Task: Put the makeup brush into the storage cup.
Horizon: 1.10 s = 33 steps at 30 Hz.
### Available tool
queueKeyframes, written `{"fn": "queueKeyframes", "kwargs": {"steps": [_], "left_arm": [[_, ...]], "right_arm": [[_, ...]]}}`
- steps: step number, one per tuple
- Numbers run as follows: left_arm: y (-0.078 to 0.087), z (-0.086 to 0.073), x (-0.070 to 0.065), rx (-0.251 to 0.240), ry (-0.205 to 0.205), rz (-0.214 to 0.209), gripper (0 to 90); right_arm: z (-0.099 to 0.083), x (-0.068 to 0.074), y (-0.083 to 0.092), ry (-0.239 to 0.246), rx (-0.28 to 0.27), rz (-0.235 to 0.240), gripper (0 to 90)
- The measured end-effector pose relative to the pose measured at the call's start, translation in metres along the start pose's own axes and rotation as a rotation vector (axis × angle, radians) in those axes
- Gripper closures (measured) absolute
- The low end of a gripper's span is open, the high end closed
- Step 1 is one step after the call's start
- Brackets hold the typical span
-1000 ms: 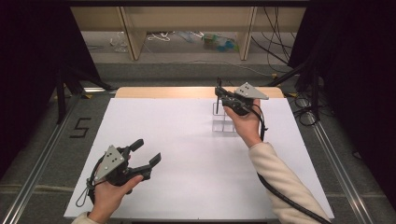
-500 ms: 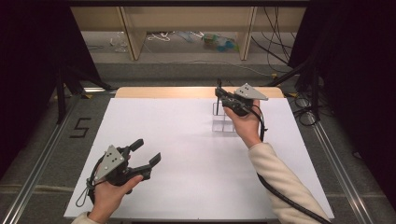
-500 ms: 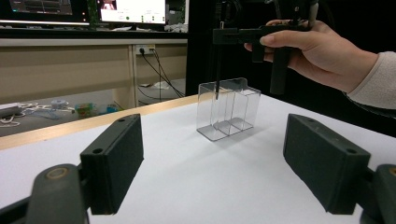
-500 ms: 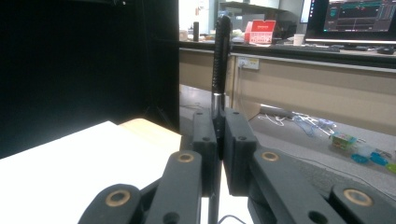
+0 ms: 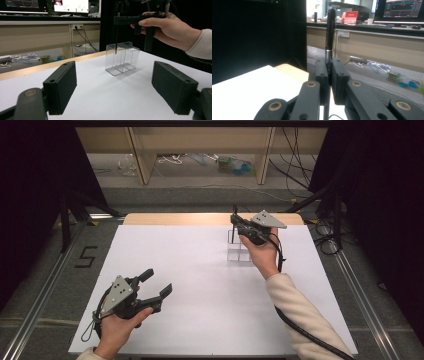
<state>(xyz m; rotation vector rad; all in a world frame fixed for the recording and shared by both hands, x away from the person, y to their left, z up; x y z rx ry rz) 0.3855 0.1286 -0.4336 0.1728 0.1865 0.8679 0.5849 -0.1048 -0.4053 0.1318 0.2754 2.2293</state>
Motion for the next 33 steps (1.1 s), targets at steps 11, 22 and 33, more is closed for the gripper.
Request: {"fn": "queueKeyframes", "kwargs": {"steps": [11, 22, 33], "left_arm": [[0.0, -0.001, 0.0, 0.003, -0.001, -0.002, 20.1], [0.0, -0.001, 0.0, 0.003, 0.0, -0.002, 20.1], [0.0, 0.0, 0.0, 0.002, -0.002, -0.003, 20.1]], "right_arm": [[-0.004, 0.001, -0.002, 0.002, 0.019, 0.002, 85.3], [-0.01, 0.003, -0.004, 0.004, 0.037, 0.005, 85.3], [-0.014, 0.003, -0.006, 0.006, 0.048, 0.001, 85.2]]}}
Point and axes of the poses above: each handheld gripper's, and its own axes: y roughly backward along the jaws, z roughly out of its top, x roughly to its left, the point moved 10 cm from there along -y, roughly forward along the jaws, and after that the axes turned 8 degrees about x, right-handed, at the moved point
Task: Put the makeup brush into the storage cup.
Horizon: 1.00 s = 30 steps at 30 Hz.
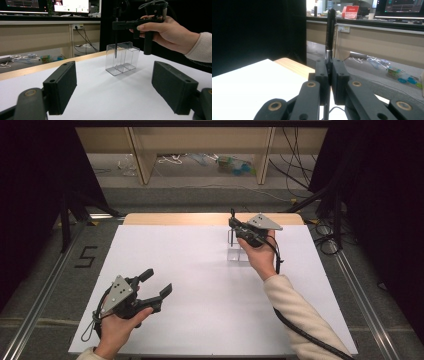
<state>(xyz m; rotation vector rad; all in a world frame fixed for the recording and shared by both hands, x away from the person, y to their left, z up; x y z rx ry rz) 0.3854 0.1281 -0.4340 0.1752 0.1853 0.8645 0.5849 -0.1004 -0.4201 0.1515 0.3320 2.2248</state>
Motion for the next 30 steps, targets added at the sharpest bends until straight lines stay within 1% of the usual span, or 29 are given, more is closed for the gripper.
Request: {"fn": "queueKeyframes", "kwargs": {"steps": [2, 3, 5, 6, 7, 9, 12, 14, 16, 19, 20, 21, 22, 23, 24, 25, 27, 30], "left_arm": [[0.0003, 0.0004, 0.0002, -0.002, 0.001, 0.002, 20.1], [0.0005, 0.0005, 0.0004, -0.002, 0.001, 0.003, 20.1], [0.0003, 0.0, 0.0007, 0.0, 0.003, 0.003, 20.1], [0.0001, -0.0003, 0.0006, 0.001, 0.005, 0.002, 20.1], [0.0002, -0.0002, 0.0005, 0.001, 0.004, 0.002, 20.1], [0.0002, 0.0001, 0.0005, -0.001, 0.002, 0.003, 20.1], [0.0004, -0.0001, 0.0006, 0.0, 0.003, 0.003, 20.1], [0.0003, 0.0003, 0.0008, -0.002, 0.004, 0.004, 20.1], [0.0, 0.0001, 0.0002, -0.001, 0.001, 0.002, 20.1], [0.0, -0.0002, -0.0006, 0.0, 0.0, -0.001, 20.1], [0.0003, 0.0001, -0.0005, -0.001, 0.001, 0.0, 20.1], [0.0003, 0.0003, -0.0002, -0.002, 0.001, 0.001, 20.1], [0.0002, 0.0003, 0.0002, -0.002, 0.001, 0.001, 20.1], [0.0001, -0.0001, 0.0003, 0.0, 0.004, 0.002, 20.1], [0.0, -0.0004, 0.0003, 0.001, 0.003, 0.001, 20.1], [-0.0001, -0.0006, 0.0003, 0.002, 0.003, 0.0, 20.1], [-0.0001, -0.0005, 0.0002, 0.002, 0.002, 0.0, 20.1], [-0.0001, -0.0002, -0.0002, 0.001, 0.0, -0.001, 20.1]], "right_arm": [[-0.0012, -0.0005, 0.0004, 0.003, 0.01, -0.001, 85.2], [-0.0007, -0.0001, -0.0005, 0.001, -0.002, 0.003, 85.2], [-0.0019, -0.0004, -0.0007, 0.0, 0.005, 0.001, 85.2], [-0.001, -0.0024, -0.0011, 0.018, -0.005, -0.009, 85.2], [-0.001, -0.0026, -0.0016, 0.018, -0.009, -0.012, 85.2], [-0.0028, -0.0013, -0.0016, 0.001, 0.004, -0.006, 85.2], [-0.0046, -0.0014, -0.0016, 0.005, 0.018, -0.004, 85.2], [-0.0048, -0.002, -0.0017, 0.007, 0.018, -0.007, 85.2], [-0.004, -0.0022, -0.0022, 0.003, 0.005, -0.01, 85.2], [-0.0055, -0.0019, -0.0017, 0.006, 0.021, -0.007, 85.2], [-0.0046, -0.0028, -0.002, 0.019, 0.012, -0.011, 85.2], [-0.0053, -0.0006, -0.0021, 0.004, 0.018, 0.001, 85.2], [-0.004, -0.0024, -0.0025, 0.023, 0.006, -0.008, 85.2], [-0.0046, -0.0018, -0.0025, 0.018, 0.012, -0.006, 85.2], [-0.0059, 0.0002, -0.0022, 0.0, 0.023, 0.004, 85.2], [-0.0064, -0.0004, -0.002, 0.003, 0.029, -0.001, 85.2], [-0.0053, -0.0012, -0.0029, 0.006, 0.013, -0.004, 85.2], [-0.0061, -0.0012, -0.0027, 0.008, 0.02, -0.003, 85.2]]}}
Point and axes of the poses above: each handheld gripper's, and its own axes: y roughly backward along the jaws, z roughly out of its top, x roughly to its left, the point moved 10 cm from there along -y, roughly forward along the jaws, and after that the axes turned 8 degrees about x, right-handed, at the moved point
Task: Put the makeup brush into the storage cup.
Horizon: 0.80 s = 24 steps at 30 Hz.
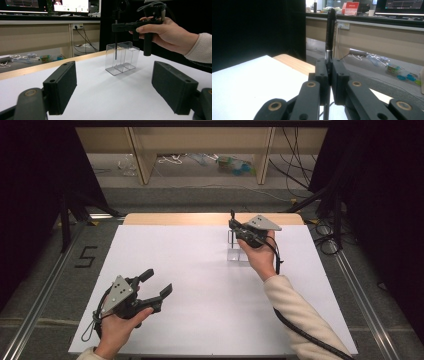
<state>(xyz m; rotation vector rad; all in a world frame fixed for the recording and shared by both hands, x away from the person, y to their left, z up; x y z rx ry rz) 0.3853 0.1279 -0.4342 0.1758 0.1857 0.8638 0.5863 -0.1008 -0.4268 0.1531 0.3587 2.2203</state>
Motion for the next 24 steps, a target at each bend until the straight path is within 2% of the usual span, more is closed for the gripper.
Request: {"fn": "queueKeyframes", "kwargs": {"steps": [5, 16, 18, 20, 24], "left_arm": [[0.0, 0.0001, -0.0001, -0.001, 0.002, 0.0, 20.1], [0.0003, 0.0005, 0.0001, -0.002, 0.0, 0.001, 20.1], [0.0004, 0.0006, 0.0004, -0.002, 0.001, 0.002, 20.1], [0.0005, 0.0008, 0.0002, -0.003, 0.0, 0.002, 20.1], [0.0003, 0.0007, 0.0, -0.002, -0.001, 0.001, 20.1]], "right_arm": [[-0.0007, 0.0014, 0.0008, -0.005, 0.012, 0.005, 85.2], [-0.0029, -0.001, -0.0017, -0.004, 0.0, -0.007, 85.2], [-0.0029, -0.0023, -0.0018, 0.015, -0.002, -0.011, 85.2], [-0.0048, -0.0001, -0.0018, -0.004, 0.011, -0.002, 85.2], [-0.005, 0.0005, -0.002, -0.005, 0.011, -0.001, 85.2]]}}
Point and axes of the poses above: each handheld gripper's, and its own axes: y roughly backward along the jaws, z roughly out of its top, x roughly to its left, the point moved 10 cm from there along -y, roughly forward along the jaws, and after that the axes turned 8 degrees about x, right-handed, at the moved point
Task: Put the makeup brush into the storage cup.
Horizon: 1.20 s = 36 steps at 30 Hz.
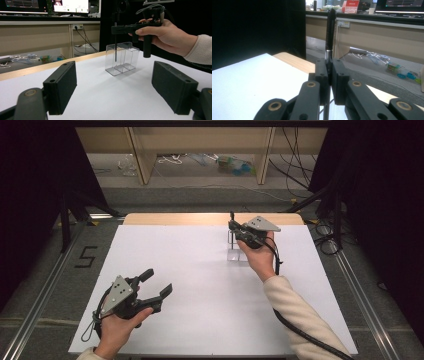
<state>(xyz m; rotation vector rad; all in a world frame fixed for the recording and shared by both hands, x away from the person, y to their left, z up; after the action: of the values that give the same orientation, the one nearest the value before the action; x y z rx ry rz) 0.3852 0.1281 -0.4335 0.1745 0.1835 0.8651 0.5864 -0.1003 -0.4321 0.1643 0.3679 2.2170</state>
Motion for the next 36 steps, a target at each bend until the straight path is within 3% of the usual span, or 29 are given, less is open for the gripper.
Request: {"fn": "queueKeyframes", "kwargs": {"steps": [22, 23, 29, 30, 31, 33, 35, 36], "left_arm": [[-0.001, -0.0018, -0.0004, 0.006, 0.002, -0.004, 20.2], [-0.001, -0.0018, -0.0005, 0.006, 0.003, -0.004, 20.1], [-0.0008, -0.0016, -0.0005, 0.005, 0.004, -0.005, 20.2], [-0.0007, -0.0013, -0.0006, 0.003, 0.003, -0.005, 20.2], [-0.0005, -0.0011, -0.0007, 0.002, 0.005, -0.004, 20.1], [-0.0004, -0.0011, -0.0004, 0.003, 0.005, -0.003, 20.2], [-0.0005, -0.0014, -0.0002, 0.004, 0.007, -0.003, 20.1], [-0.0005, -0.0014, -0.0002, 0.004, 0.006, -0.003, 20.1]], "right_arm": [[-0.0024, -0.0031, -0.0016, 0.017, -0.007, -0.013, 85.2], [-0.0045, -0.0009, -0.0011, 0.0, 0.012, -0.001, 85.2], [-0.0027, -0.0011, -0.0014, 0.003, 0.0, -0.003, 83.3], [-0.0036, -0.0008, -0.0011, 0.005, 0.015, 0.002, 78.2], [-0.004, -0.0014, -0.0017, 0.012, 0.028, -0.003, 67.0], [-0.0031, -0.0009, -0.002, 0.04, 0.055, -0.023, 37.6], [-0.0017, 0.0031, -0.0023, 0.06, 0.088, -0.024, 22.5], [0.0002, 0.0046, -0.0016, 0.076, 0.089, -0.029, 19.8]]}}
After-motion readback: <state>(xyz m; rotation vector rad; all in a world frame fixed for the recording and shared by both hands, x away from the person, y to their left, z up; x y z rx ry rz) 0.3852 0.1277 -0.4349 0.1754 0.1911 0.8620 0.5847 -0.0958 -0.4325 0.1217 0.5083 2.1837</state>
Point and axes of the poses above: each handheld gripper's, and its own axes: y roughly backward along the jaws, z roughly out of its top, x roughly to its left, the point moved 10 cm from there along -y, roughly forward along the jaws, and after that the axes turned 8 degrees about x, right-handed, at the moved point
